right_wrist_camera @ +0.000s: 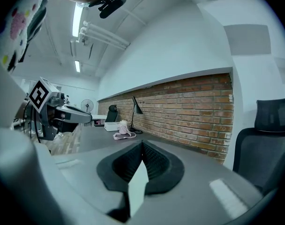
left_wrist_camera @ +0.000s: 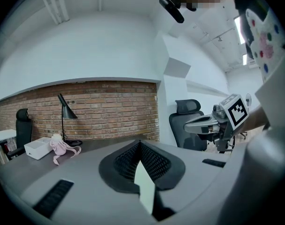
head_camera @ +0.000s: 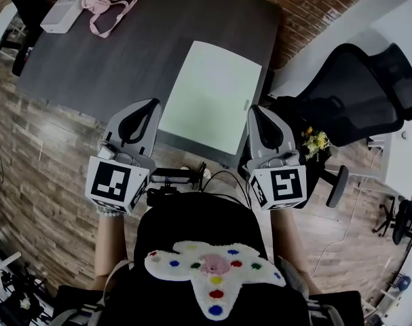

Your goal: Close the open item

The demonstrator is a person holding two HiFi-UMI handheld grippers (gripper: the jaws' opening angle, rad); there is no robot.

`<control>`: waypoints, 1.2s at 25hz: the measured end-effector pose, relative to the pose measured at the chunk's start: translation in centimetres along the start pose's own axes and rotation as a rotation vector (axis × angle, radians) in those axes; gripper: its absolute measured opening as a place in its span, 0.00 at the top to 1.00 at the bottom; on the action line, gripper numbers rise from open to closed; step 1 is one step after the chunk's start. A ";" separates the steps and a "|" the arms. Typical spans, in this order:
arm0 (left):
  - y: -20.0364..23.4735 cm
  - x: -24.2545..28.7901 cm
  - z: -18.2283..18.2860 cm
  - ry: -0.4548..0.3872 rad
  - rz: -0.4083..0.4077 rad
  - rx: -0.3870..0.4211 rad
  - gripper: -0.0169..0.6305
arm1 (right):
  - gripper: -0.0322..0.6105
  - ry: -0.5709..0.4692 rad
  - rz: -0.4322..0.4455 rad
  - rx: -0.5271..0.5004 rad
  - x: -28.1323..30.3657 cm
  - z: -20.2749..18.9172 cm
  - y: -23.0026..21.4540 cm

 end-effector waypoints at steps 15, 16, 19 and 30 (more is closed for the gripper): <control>0.1 0.2 -0.4 0.012 0.007 -0.014 0.96 | 0.94 0.008 0.005 0.002 0.2 0.1 0.3; 0.1 0.2 -0.5 0.016 0.007 -0.015 0.96 | 0.94 0.009 0.006 0.001 0.2 0.0 0.3; 0.0 0.2 -0.4 0.016 0.004 -0.016 0.96 | 0.94 0.012 0.010 -0.002 0.2 0.0 0.4; 0.1 0.1 -0.5 0.006 0.005 -0.014 0.96 | 0.94 0.021 0.017 -0.010 0.2 -0.1 0.8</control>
Point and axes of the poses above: the fingertips, and each gripper's own axes: x forward along the fingers, y to its left, z out of its top, the point moved 10 cm from there along -x, backward along the fingers, and after that the axes turned 12 degrees about -y, right-handed, at the moved point
